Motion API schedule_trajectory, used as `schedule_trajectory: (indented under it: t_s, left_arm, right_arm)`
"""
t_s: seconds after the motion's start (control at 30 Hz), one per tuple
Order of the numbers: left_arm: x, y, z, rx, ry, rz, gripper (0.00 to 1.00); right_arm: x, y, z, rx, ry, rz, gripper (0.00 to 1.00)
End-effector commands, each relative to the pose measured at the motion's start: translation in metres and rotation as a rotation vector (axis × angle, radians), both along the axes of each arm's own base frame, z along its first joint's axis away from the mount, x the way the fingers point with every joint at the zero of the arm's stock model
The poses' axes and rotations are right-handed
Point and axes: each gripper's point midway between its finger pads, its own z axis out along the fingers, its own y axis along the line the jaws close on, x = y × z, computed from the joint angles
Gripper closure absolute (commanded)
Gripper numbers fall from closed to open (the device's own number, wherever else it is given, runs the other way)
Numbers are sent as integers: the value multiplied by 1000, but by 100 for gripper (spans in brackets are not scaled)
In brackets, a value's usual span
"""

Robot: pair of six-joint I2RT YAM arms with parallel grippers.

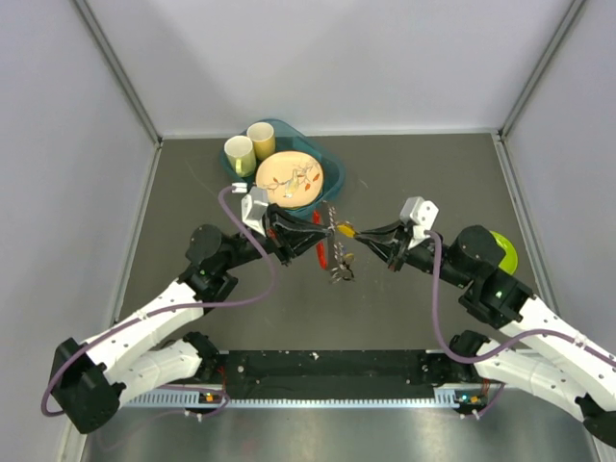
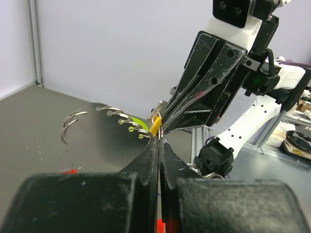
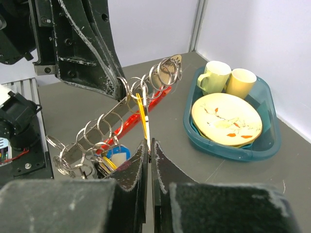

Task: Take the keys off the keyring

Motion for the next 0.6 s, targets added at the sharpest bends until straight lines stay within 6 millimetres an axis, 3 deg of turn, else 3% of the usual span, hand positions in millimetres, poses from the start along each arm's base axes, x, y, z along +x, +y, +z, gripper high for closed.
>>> schedule_trajectory:
  t_s: [0.0, 0.3, 0.57]
  left_arm:
    - [-6, 11, 42, -105, -62, 27, 100]
    - [4, 16, 43, -132, -8, 61, 100]
    - [4, 15, 51, -188, 33, 34, 100]
  right_arm:
    - [-2, -3, 18, 77, -36, -6, 100]
    - [-9, -1, 4, 78, -26, 29, 100]
    - [-17, 17, -9, 47, -20, 90, 100]
